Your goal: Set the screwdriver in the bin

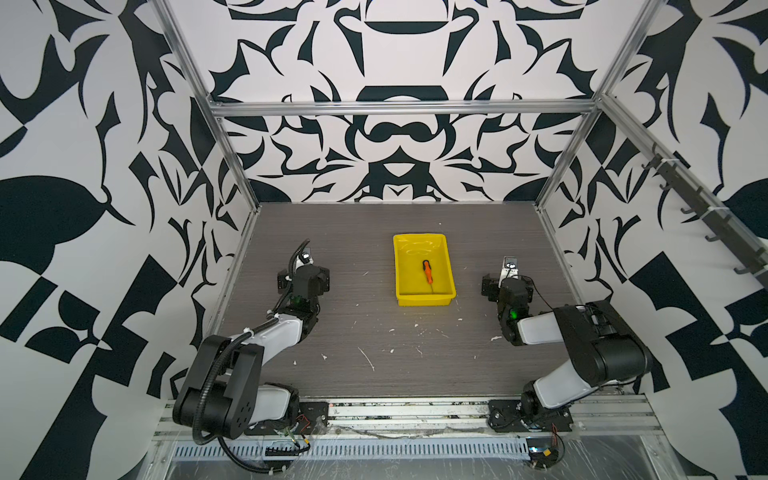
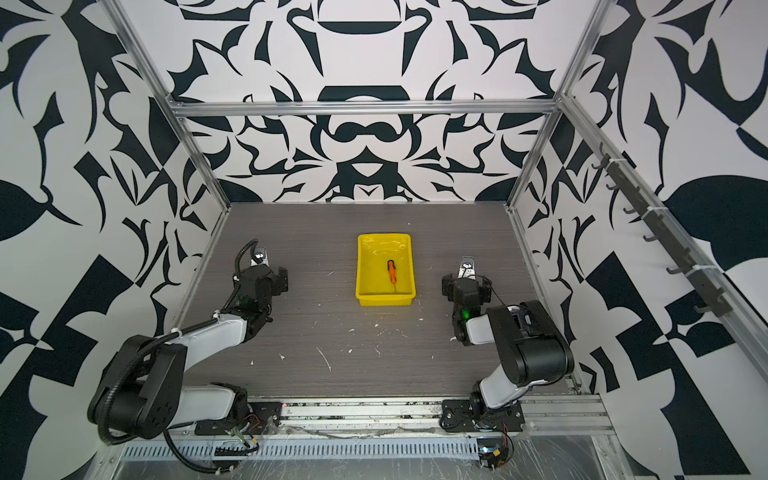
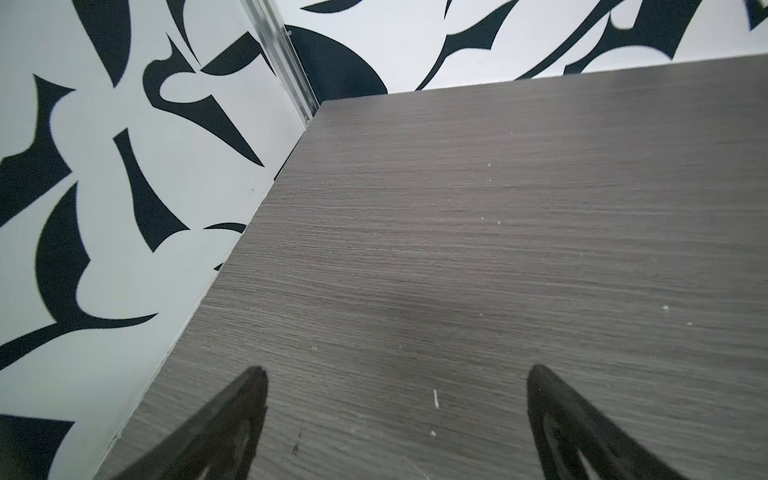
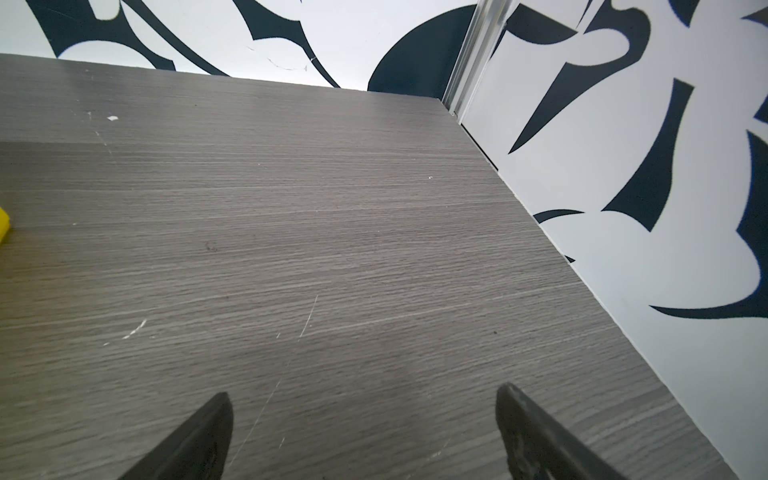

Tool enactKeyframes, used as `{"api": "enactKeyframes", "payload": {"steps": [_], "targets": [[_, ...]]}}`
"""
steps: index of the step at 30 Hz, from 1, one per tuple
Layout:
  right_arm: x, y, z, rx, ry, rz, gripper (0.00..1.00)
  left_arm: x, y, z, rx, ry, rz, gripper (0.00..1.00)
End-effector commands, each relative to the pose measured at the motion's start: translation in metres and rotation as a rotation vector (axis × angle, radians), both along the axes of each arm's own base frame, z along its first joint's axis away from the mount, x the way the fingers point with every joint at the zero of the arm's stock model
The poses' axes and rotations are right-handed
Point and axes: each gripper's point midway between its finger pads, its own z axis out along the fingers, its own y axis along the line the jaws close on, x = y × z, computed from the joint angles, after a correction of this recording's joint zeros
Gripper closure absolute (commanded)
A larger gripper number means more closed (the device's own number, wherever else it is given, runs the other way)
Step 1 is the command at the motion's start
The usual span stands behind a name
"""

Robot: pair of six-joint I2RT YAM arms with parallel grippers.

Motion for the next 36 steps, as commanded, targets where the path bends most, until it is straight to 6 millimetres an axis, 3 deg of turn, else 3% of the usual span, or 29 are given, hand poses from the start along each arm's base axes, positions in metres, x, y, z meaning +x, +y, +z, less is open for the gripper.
{"api": "enactKeyframes", "payload": {"steps": [1, 16, 22, 26, 30, 36], "targets": [[0.007, 0.002, 0.014, 0.002, -0.051, 0.009, 0.0, 0.008, 0.005, 0.013, -0.025, -0.108, -0.03, 0.0], [0.007, 0.002, 0.014, 0.002, -0.052, 0.009, 0.0, -0.007, 0.055, -0.007, -0.18, -0.266, 0.085, 0.0], [0.007, 0.003, 0.014, 0.002, -0.053, 0.011, 0.0, -0.002, 0.054, -0.015, -0.186, -0.239, 0.069, 0.0], [0.007, 0.003, 0.014, 0.001, -0.051, 0.012, 0.0, 0.017, 0.048, -0.025, -0.184, -0.129, 0.038, 0.0], [0.011, 0.015, 0.012, 0.024, -0.04, 0.082, 0.0, 0.018, 0.048, -0.023, -0.192, -0.133, 0.032, 0.0], [0.012, 0.012, 0.011, 0.044, -0.03, 0.099, 0.0, 0.018, 0.047, -0.023, -0.192, -0.133, 0.032, 0.0]]}}
